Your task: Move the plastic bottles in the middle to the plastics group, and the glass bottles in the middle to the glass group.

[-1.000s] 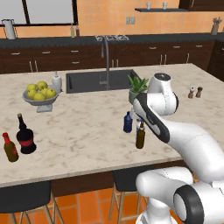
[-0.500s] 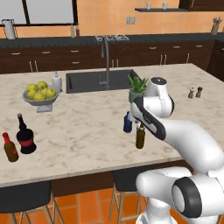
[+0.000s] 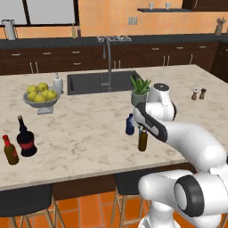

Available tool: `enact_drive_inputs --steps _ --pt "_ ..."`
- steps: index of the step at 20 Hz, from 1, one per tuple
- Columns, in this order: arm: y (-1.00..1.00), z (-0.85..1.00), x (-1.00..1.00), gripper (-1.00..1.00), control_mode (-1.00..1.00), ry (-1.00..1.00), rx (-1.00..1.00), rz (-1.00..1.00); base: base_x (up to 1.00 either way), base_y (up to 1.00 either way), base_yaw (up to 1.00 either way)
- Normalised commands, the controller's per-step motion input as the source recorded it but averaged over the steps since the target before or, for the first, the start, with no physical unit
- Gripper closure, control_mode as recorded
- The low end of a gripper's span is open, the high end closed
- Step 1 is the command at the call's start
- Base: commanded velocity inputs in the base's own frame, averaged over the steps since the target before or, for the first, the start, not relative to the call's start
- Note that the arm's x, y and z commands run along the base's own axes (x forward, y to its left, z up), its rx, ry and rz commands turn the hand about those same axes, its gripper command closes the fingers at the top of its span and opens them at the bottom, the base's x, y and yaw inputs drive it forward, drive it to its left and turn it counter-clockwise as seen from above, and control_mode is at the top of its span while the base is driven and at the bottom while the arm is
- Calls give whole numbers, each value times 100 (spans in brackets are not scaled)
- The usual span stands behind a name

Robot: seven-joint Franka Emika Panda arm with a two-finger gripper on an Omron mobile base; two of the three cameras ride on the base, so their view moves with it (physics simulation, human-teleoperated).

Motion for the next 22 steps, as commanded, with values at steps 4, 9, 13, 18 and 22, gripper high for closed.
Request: enact_drive_inputs --steps 4,9,13,18,22 --pt "0 -32 4 -100 -100 0 0 0 0 0 0" --pt "0 -24 5 -100 -100 -1 0 0 0 0 0" --pt "0 -1 2 -100 -100 -3 0 0 0 0 0" --pt "0 0 3 -100 -100 -1 0 0 0 0 0" --pt "0 0 9 -100 -100 0 0 0 0 0 0"
